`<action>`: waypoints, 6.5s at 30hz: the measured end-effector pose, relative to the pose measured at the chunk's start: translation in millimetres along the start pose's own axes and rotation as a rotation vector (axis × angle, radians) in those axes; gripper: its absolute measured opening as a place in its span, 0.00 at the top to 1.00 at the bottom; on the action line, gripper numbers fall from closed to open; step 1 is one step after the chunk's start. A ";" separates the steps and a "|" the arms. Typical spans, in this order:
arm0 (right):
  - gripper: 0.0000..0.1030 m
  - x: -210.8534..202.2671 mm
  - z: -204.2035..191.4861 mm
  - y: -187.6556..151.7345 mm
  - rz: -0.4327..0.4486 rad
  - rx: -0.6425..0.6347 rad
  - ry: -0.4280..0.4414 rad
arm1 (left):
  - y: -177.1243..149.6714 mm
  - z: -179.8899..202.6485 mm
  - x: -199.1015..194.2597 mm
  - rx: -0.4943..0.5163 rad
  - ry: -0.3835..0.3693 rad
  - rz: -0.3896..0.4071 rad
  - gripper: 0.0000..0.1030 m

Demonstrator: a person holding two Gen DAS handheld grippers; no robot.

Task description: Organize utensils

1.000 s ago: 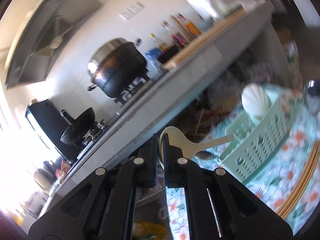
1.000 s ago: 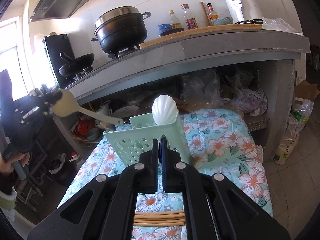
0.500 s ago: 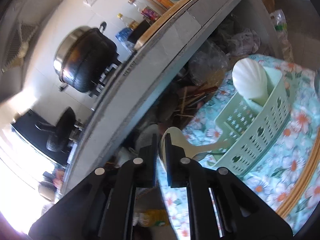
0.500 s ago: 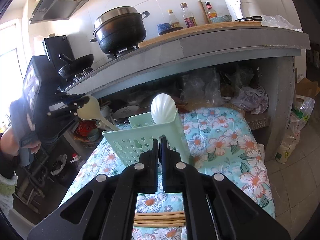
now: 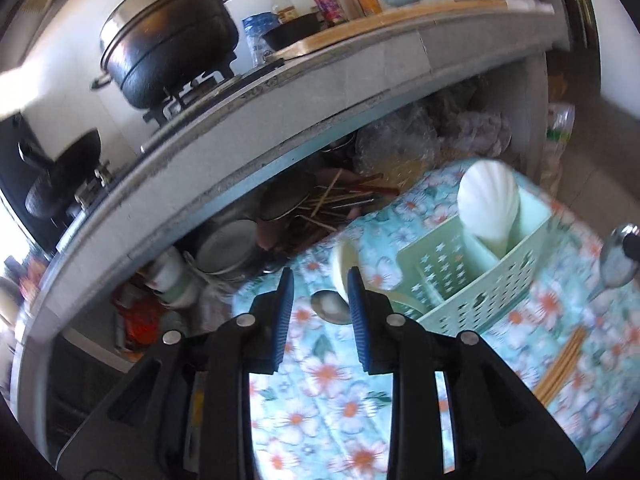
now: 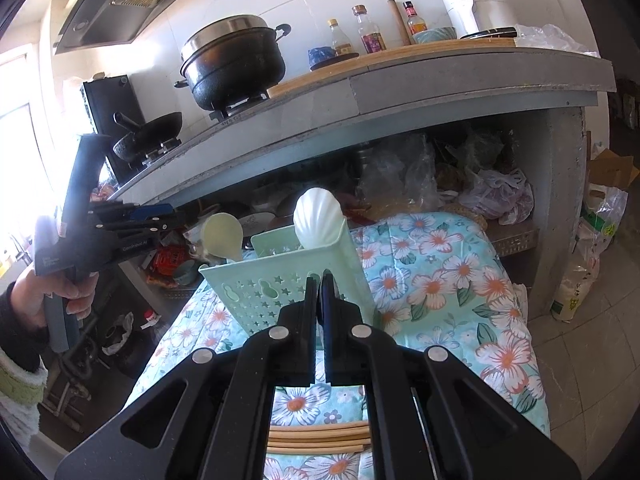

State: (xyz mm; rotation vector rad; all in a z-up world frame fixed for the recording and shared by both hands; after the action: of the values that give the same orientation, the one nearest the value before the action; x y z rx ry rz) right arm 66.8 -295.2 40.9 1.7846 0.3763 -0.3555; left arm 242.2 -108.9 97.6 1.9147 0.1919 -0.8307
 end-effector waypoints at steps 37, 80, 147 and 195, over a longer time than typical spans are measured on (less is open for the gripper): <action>0.97 -6.5 9.5 132.0 0.244 0.132 0.541 | -139.2 -39.4 -25.5 -0.516 -0.283 0.122 0.52; 0.38 5.8 55.4 -59.0 -0.140 0.265 0.111 | -162.0 -1.5 -25.5 -0.457 -0.322 0.022 0.39; 0.06 17.4 74.1 -147.8 -0.339 0.406 0.035 | -263.6 133.9 -37.3 -0.176 -0.504 -0.198 0.12; 0.06 35.2 58.9 -138.6 -0.498 0.289 -0.052 | -261.3 107.2 -33.9 -0.384 -0.639 -0.219 0.08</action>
State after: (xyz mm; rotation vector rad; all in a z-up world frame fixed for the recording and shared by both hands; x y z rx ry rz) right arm 36.0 -318.1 -108.9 1.9434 0.7658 -0.8401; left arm 44.6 -64.4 -102.0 1.2144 0.1550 -1.3987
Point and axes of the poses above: each gripper's, at about its wrist camera, not at the fingertips, and x roughly the way its jaws point, z to its right, y to its top, the point moved 1 cm from there along x, roughly the way its jaws point, and after that the axes turned 8 degrees about -x, right-handed, at the moved point
